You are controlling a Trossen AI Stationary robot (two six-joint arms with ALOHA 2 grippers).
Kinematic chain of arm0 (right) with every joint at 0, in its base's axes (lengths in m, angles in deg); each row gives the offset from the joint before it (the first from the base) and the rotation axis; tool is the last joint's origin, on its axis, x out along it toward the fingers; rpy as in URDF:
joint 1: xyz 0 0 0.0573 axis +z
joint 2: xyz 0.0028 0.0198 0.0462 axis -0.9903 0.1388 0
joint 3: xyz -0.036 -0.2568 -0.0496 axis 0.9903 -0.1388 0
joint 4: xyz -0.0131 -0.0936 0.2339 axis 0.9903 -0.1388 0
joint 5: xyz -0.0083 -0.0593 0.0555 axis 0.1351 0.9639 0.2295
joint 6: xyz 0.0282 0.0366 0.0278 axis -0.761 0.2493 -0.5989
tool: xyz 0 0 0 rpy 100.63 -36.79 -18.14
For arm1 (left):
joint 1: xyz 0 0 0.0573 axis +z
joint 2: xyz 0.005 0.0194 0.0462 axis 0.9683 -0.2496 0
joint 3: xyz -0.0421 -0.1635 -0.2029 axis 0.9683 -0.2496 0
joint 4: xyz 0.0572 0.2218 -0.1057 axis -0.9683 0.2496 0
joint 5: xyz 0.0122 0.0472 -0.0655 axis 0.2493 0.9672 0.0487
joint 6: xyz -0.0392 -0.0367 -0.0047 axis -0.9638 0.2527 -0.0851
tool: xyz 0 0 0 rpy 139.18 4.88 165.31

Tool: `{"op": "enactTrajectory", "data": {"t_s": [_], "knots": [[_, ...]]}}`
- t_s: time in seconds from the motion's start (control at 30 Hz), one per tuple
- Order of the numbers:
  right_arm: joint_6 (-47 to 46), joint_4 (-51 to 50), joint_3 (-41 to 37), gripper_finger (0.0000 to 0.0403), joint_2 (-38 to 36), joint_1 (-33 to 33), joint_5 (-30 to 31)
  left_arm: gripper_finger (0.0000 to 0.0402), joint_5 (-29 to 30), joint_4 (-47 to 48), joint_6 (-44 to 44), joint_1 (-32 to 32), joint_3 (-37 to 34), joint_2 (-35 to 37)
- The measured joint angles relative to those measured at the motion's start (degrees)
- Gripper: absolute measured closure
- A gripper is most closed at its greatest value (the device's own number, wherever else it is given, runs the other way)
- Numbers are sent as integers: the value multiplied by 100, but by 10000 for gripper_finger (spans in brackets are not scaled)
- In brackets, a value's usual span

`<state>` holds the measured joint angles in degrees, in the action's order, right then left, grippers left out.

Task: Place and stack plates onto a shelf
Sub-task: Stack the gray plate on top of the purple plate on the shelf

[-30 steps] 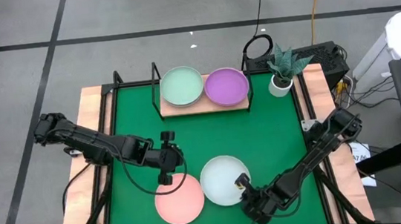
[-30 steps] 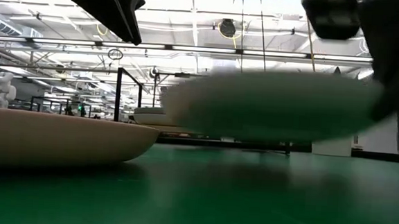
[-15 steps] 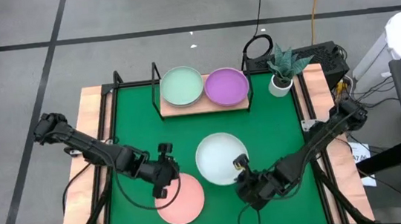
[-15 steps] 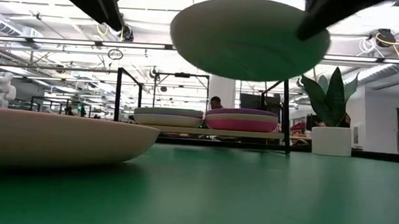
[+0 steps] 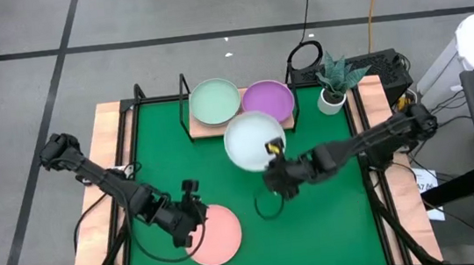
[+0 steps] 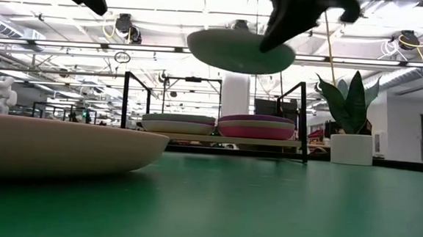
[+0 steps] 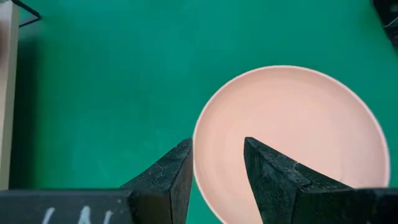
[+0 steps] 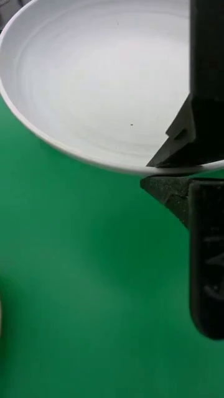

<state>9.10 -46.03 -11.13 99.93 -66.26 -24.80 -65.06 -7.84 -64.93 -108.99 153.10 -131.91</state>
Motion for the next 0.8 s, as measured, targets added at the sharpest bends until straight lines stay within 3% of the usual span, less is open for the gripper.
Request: {"op": "enactTrajectory", "data": {"t_s": [0.37,0.53,0.8], "knots": [[769,72,0,402,0,-1648,-104,252,157,0,-529,-321,0,0],[961,221,-2,402,2,-2284,-708,252,234,-1,-709,-422,0,-2],[965,347,-83,400,2,-2925,-1084,252,284,-1,-837,-572,0,-2]]}}
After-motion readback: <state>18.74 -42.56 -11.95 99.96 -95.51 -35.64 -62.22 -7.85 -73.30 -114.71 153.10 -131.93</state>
